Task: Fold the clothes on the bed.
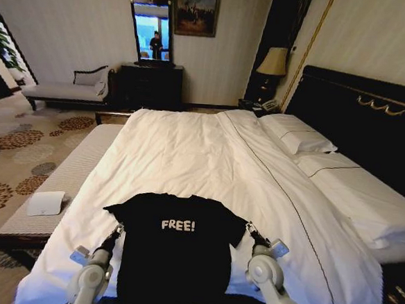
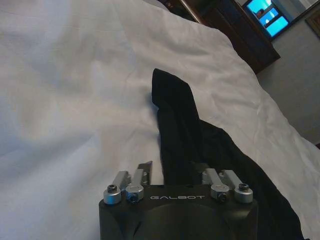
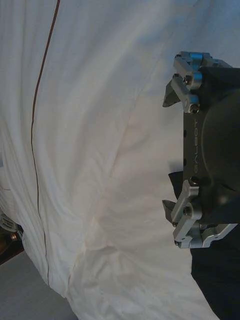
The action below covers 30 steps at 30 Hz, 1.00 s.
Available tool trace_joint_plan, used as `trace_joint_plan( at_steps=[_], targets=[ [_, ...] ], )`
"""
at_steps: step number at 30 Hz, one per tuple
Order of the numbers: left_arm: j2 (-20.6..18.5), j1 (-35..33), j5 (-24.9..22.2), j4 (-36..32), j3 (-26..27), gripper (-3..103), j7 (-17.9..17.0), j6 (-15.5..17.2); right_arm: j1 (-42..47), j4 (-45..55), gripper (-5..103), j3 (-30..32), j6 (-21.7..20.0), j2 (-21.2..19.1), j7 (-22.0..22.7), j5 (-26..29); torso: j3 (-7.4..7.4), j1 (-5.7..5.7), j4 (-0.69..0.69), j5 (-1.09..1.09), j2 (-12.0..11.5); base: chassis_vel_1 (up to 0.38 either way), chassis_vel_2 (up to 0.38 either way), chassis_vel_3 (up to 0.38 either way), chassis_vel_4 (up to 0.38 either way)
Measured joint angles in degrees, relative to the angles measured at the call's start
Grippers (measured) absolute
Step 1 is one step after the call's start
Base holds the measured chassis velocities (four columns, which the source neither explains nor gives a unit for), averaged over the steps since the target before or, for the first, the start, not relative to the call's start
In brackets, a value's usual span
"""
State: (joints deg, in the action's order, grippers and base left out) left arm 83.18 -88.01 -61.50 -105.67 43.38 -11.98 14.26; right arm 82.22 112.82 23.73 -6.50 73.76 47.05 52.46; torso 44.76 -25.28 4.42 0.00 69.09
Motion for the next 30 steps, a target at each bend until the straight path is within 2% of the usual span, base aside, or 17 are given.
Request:
trace_joint_plan(
  at_steps=[2,5,6,11,18,22,30],
  targets=[
    [0.00,0.12,-0.05,0.12,0.06,41,-0.03,0.00,0.00,0.06,100,-0.05,0.00,0.01,0.01,-0.03,0.00,0.00,0.00,0.00,0.00,0.000,0.000,0.000,0.000],
    [0.08,0.63,-0.11,0.66,0.10,24,-0.13,0.00,-0.01,0.11,100,-0.16,0.00,0.11,0.05,-0.16,0.00,0.00,0.00,0.00,0.00,0.000,0.000,0.000,0.000],
    [0.08,0.63,-0.11,0.66,0.10,24,-0.13,0.00,-0.01,0.11,100,-0.16,0.00,0.11,0.05,-0.16,0.00,0.00,0.00,0.00,0.00,0.000,0.000,0.000,0.000],
    [0.27,1.04,0.05,0.78,0.12,4,-0.26,-0.03,0.16,0.00,100,-0.31,0.00,0.33,0.07,-0.44,0.00,0.00,0.00,-0.01,0.00,0.000,0.000,0.000,0.000],
    [0.07,-0.72,0.34,-2.50,0.59,0,-1.45,-0.55,0.24,-0.19,100,-0.16,0.00,0.29,0.07,-0.45,0.00,0.00,0.01,0.00,0.00,0.000,0.000,0.000,0.000],
    [0.22,-4.89,0.31,-6.83,0.61,0,-2.65,-0.96,0.16,-0.74,100,-0.05,0.00,0.27,0.07,-0.44,0.00,0.00,-0.01,0.00,0.00,0.000,0.000,0.000,0.000],
    [0.92,-5.95,0.94,-7.25,0.57,0,-3.14,-1.56,-0.30,-1.10,100,-0.73,0.01,0.64,0.03,-0.75,0.00,0.00,-0.01,0.00,0.00,0.000,0.000,0.000,0.000]
  ],
)
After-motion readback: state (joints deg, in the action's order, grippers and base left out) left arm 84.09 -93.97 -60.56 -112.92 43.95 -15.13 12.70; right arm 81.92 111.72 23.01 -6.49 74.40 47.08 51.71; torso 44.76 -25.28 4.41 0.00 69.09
